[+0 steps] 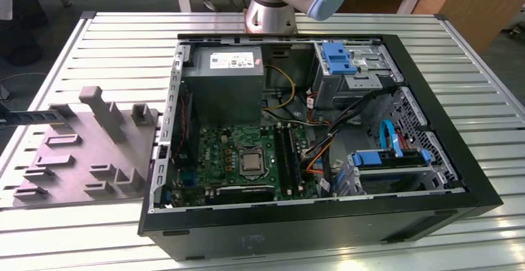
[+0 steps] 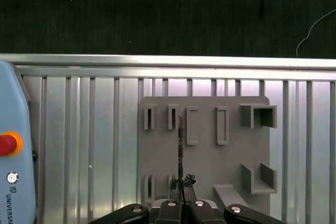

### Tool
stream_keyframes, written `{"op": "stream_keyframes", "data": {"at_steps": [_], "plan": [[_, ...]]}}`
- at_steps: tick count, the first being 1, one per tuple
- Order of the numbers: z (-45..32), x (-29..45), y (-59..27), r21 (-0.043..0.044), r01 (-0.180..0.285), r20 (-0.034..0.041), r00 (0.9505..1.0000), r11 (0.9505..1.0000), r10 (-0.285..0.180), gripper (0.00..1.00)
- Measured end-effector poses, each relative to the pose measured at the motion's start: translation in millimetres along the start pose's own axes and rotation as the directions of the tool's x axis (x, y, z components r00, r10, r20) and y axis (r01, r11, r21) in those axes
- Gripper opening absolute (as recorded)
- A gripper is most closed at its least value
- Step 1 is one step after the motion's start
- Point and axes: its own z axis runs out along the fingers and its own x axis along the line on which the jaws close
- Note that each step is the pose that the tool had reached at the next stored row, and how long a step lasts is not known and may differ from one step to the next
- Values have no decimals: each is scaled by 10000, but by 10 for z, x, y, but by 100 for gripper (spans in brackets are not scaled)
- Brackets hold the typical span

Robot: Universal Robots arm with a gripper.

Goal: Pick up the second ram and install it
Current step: 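Pick up the second ram and move it above second insertion slot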

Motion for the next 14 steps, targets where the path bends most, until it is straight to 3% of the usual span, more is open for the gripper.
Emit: {"op": "stream_keyframes", "data": {"at_steps": [14], "plan": [[-391, -5, 0, 0, 0, 0, 10000, 10000, 0, 11]]}}
